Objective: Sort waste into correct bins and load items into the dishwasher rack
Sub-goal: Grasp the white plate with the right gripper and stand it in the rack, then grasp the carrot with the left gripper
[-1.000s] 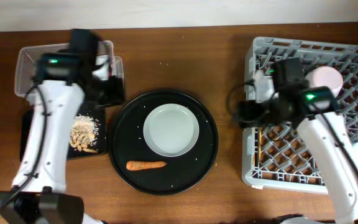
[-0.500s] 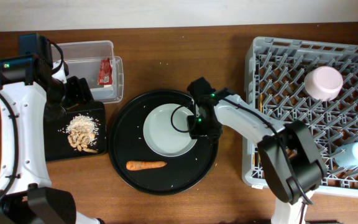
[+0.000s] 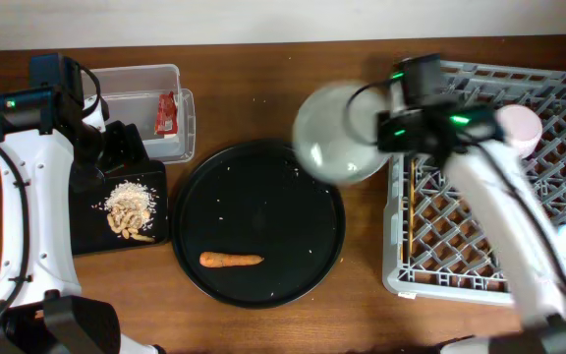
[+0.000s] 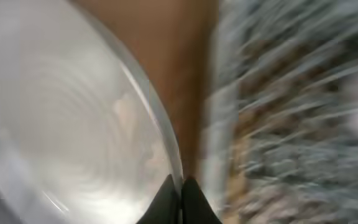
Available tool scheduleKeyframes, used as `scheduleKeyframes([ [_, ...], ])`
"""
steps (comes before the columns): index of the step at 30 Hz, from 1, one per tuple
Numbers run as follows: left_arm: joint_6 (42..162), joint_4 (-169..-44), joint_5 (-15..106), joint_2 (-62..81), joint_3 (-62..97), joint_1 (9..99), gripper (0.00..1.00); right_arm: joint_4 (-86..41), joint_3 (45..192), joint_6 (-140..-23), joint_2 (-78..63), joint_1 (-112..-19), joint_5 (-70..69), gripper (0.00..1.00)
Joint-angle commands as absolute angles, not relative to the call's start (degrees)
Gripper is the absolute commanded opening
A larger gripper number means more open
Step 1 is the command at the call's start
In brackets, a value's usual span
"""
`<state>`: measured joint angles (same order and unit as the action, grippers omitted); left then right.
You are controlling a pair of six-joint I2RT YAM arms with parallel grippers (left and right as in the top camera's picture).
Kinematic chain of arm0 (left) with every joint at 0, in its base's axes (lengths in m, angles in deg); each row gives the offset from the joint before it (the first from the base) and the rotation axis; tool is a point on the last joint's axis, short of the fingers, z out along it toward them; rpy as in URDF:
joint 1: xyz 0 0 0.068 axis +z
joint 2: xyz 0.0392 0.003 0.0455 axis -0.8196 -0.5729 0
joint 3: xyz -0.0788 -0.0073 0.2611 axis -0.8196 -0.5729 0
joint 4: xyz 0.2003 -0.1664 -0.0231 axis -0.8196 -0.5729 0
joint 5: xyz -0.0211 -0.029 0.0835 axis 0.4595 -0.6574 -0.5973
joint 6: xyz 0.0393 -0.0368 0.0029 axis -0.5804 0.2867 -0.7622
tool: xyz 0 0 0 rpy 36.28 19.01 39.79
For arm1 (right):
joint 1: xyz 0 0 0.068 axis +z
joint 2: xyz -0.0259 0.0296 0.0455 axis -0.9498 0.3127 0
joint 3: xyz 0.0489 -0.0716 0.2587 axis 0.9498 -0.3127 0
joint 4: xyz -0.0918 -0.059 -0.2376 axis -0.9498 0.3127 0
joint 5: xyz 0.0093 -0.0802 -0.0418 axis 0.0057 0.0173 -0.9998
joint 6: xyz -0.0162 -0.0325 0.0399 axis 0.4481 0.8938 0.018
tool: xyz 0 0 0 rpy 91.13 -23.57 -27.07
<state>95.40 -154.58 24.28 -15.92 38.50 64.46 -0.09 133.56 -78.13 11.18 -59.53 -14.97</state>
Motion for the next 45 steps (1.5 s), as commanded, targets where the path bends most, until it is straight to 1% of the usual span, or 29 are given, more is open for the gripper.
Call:
scheduleKeyframes([
  [1,95.3,-154.2,24.5,-15.5,38.8,64.6,0.8,-2.1,135.5,-72.4,3.6,-65.8,-35.3,0.04],
  [2,95.3,-154.1,24.5,-15.5,38.8,64.6,0.79,-1.9,135.4,-72.5,2.9,-67.9,-43.7,0.04],
  [3,95.3,-154.1,24.5,-15.5,38.8,64.6,0.79,-1.8,135.4,-72.5,2.9,-68.8,-49.1,0.04],
  [5,95.3,-154.1,24.5,-15.5,38.8,64.6,0.79,-1.8,134.9,-74.3,4.7,-70.0,-64.3,0.04],
  [6,95.3,-154.1,24.5,-15.5,38.8,64.6,0.79,-1.9,134.8,-74.5,6.1,-69.9,-66.6,0.04],
  [11,95.3,-154.1,24.5,-15.5,38.8,64.6,0.79,-0.5,134.8,-76.7,17.6,-69.9,-65.0,0.04],
  [14,95.3,-154.1,24.6,-15.5,38.8,64.6,0.8,0.8,134.8,-77.9,22.3,-69.9,-57.1,0.04],
  [16,95.3,-154.1,24.6,-15.5,38.8,64.6,0.79,2.0,134.8,-80.8,22.9,-69.1,-54.2,0.04],
  [20,95.3,-154.1,24.8,-15.5,38.8,64.6,0.79,2.8,134.8,-80.8,22.8,-64.7,-52.5,0.04],
  [23,95.3,-154.1,24.7,-15.5,38.8,64.6,0.8,3.3,134.8,-80.7,22.7,-57.3,-52.3,0.04],
  [24,95.3,-154.2,24.8,-15.5,38.8,64.6,0.82,3.9,134.8,-80.7,22.7,-55.2,-52.3,0.05],
  [25,95.3,-154.3,24.8,-15.5,38.8,64.6,0.85,4.5,134.8,-80.8,22.7,-53.8,-52.3,0.13],
  [26,95.3,-154.5,24.8,-15.5,38.8,64.6,0.91,5.2,134.8,-80.8,22.4,-52.5,-52.3,0.25],
  [27,95.3,-154.6,24.8,-15.5,38.8,64.6,0.96,5.8,134.8,-80.8,21.5,-51.9,-51.9,0.31],
  [28,95.3,-154.8,25.2,-15.5,38.8,64.6,0.99,6.1,134.9,-80.8,19.9,-51.9,-50.1,0.34],
  [29,95.3,-154.9,26.3,-15.5,38.8,64.6,0.99,6.3,134.9,-80.8,18.3,-52.1,-48.1,0.38],
  [31,95.3,-155.0,34.2,-15.5,38.8,64.6,0.99,6.9,134.9,-80.7,10.6,-54.7,-38.3,0.56],
  [33,95.3,-155.2,36.4,-15.5,38.8,64.5,0.99,8.2,134.9,-80.7,4.3,-61.3,-29.0,0.66],
  [34,95.3,-155.6,36.4,-15.5,38.7,63.9,0.99,9.3,134.9,-80.6,2.4,-65.0,-25.1,0.74],
  [35,95.4,-155.9,36.4,-15.5,38.5,62.9,0.99,11.1,134.9,-80.1,1.1,-69.4,-22.0,0.76],
  [36,96.7,-156.0,36.4,-15.5,37.4,60.5,0.99,14.5,134.9,-80.1,0.8,-75.0,-20.3,0.81],
  [38,99.0,-155.7,36.0,-15.5,34.9,56.9,0.99,18.3,134.7,-80.1,1.5,-79.7,-18.2,0.83],
  [39,102.6,-155.3,34.8,-15.5,32.3,54.3,0.99,19.7,134.3,-80.1,1.9,-82.5,-14.7,0.85],
  [41,111.9,-153.2,33.8,-15.5,25.4,49.0,0.99,20.2,132.4,-80.1,2.4,-84.2,-12.0,0.87],
  [45,122.4,-147.8,33.9,-15.5,13.6,41.7,0.99,20.1,129.3,-80.1,2.9,-84.2,-11.6,0.87],
])
